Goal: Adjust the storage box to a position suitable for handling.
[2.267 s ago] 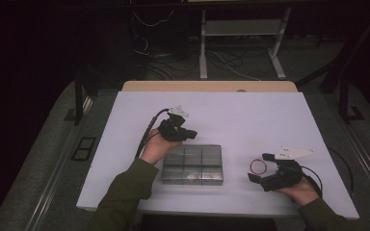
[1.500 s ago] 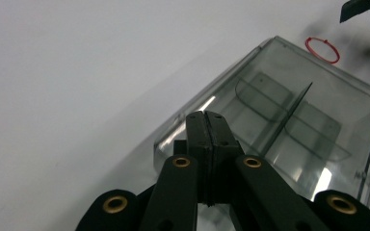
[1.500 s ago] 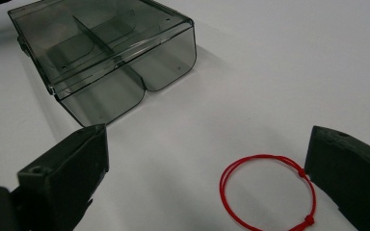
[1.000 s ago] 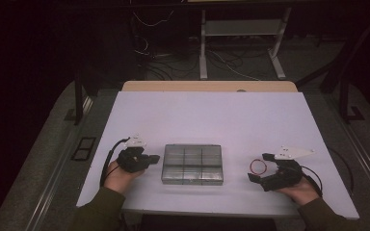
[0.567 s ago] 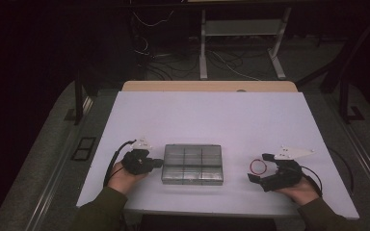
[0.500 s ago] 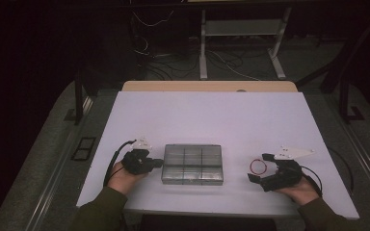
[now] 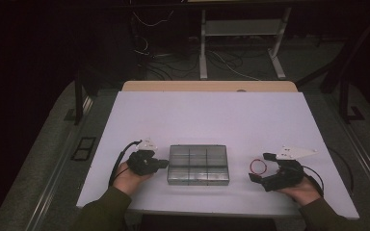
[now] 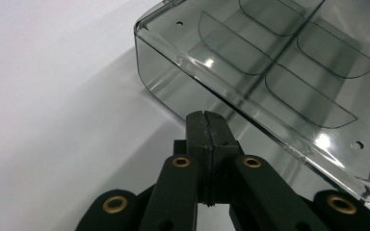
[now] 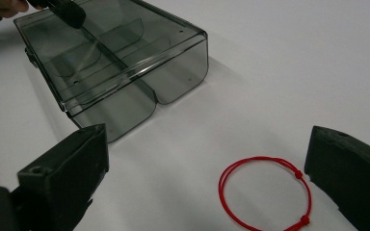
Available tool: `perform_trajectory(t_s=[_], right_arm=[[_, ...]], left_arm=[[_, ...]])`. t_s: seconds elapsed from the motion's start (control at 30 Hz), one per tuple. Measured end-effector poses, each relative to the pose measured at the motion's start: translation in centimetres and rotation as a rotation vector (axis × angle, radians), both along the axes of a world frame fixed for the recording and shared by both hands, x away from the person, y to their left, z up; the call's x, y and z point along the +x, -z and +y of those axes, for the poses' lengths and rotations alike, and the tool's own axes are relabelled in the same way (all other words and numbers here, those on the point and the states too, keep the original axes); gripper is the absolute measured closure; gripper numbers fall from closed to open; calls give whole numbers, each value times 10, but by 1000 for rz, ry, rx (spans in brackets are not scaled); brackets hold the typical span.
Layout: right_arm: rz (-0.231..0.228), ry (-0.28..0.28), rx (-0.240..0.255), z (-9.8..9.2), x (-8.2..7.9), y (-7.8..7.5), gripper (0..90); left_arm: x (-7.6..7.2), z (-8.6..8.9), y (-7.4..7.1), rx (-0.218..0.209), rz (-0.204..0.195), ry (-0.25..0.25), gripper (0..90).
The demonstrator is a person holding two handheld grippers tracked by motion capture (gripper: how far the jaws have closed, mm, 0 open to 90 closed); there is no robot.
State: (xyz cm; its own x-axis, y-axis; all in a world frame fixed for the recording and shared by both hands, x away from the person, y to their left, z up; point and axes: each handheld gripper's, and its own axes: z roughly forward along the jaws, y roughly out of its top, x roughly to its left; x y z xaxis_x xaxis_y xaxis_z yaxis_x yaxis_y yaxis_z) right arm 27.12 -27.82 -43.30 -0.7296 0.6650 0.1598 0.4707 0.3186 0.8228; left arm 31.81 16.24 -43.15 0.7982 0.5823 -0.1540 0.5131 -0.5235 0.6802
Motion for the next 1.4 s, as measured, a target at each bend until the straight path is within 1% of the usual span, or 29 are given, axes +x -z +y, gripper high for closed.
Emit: perform_trajectory(t_s=[0.1, 0.13, 0.2, 0.27, 0.3, 0.43, 0.47, 0.57, 0.7, 0.83, 0.97, 1.0, 1.03, 1.1, 1.2, 1.27, 1.4], right_arm=[[0, 2, 3, -2, 0, -1, 15], [-4, 1, 4, -3, 0, -1, 15], [-7, -1, 8, -4, -1, -2, 15], [-7, -5, 5, -5, -2, -2, 15], [-7, -8, 3, -5, -3, -1, 15], [-2, -13, 6, -6, -4, 0, 15], [1, -15, 7, -5, -3, 0, 15], [5, -19, 12, -5, -3, 1, 15], [10, -25, 18, -5, -4, 2, 15], [13, -26, 24, -6, -3, 2, 15], [7, -28, 32, -5, -4, 1, 15], [5, -28, 33, -4, -4, 1, 15], [5, -30, 31, -4, -4, 1, 15], [6, -35, 29, -4, -5, 2, 15], [4, -36, 35, -5, -5, 1, 15], [5, -37, 37, -5, -6, 1, 15], [4, -39, 37, -5, -6, 1, 15]], left_arm=[[0, -5, 0, 0, -1, 8, 890], [1, -7, 1, -10, -2, 6, 890], [1, -9, 1, -14, 2, 11, 890], [2, -13, 2, -25, 7, 5, 890], [2, -14, 3, -19, 4, 10, 890], [3, -20, 4, -25, -1, 19, 890], [3, -20, 4, -23, 0, 21, 890], [4, -23, 5, -40, 11, 17, 890], [5, -27, 5, -41, 1, 24, 889], [6, -29, 6, -55, 5, 33, 889], [6, -32, 6, -48, -7, 41, 888], [6, -32, 6, -42, -15, 40, 867], [7, -31, 6, -44, -14, 42, 850], [6, -30, 5, -49, -20, 34, 827], [5, -28, 3, -39, -38, 28, 800], [5, -25, 1, -38, -43, 18, 778], [4, -17, -3, -53, -65, 5, 707]])
